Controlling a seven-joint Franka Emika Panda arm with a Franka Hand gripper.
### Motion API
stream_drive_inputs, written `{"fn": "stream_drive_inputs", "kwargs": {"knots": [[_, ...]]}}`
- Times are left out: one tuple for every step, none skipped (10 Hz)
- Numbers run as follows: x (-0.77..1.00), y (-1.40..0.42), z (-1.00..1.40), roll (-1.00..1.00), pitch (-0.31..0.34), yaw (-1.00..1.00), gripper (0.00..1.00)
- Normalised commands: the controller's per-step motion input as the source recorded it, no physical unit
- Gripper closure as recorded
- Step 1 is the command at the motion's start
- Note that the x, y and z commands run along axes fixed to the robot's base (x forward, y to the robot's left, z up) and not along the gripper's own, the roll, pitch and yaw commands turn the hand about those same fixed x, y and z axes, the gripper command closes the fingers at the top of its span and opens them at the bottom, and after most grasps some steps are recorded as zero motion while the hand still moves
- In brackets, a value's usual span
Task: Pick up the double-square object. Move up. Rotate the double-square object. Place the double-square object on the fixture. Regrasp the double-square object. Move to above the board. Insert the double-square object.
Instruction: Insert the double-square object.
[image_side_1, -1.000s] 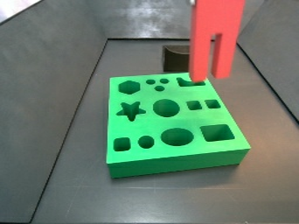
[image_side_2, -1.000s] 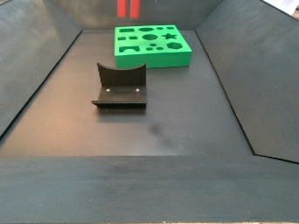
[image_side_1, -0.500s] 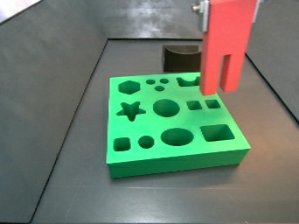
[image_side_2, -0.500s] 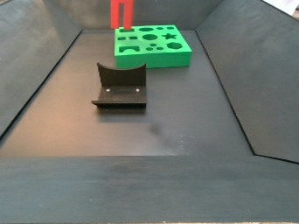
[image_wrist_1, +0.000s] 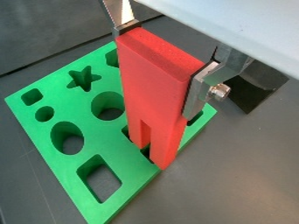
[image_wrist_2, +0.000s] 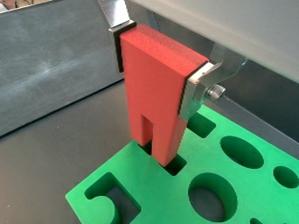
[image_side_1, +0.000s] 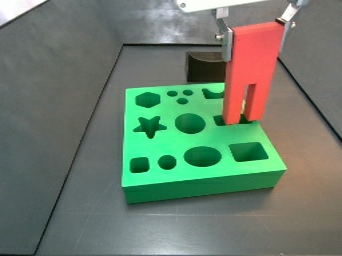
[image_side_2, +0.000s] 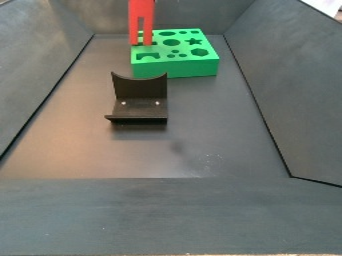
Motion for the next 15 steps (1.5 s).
{"fn": "stream_drive_inputs", "kwargs": {"knots": [[0.00, 0.19, -0.41, -0.04, 0.000, 0.08, 1.00], [0.00, 0.04, -0.01, -0.06, 0.000, 0.00, 1.00], [-0.21, 0.01, -0.19, 0.00, 0.000, 0.00, 1.00], [-0.50, 0.00, -0.23, 0.05, 0.026, -0.15, 1.00], [-0.48, 0.00, -0.06, 0.05, 0.056, -0.22, 1.00], [-0.22, 0.00, 0.00, 0.00, 0.000, -0.10, 1.00], [-0.13, -0.04, -0.17, 0.08, 0.000, -0.01, 1.00], [0.08, -0.19, -0.70, 0.28, 0.070, 0.00, 1.00], [0.22, -0.28, -0.58, 0.31, 0.116, 0.06, 1.00], [0.32, -0.31, -0.48, 0.32, 0.197, 0.09, 1.00], [0.31, -0.25, -0.37, 0.30, 0.311, 0.01, 1.00], [0.38, -0.21, -0.40, 0.25, 0.331, 0.00, 1.00], [0.04, 0.01, -0.29, 0.03, 0.039, -0.09, 1.00], [0.08, -0.10, 0.00, 0.08, 0.059, 0.00, 1.00], [-0.05, 0.01, -0.03, 0.03, 0.006, -0.02, 1.00]]}}
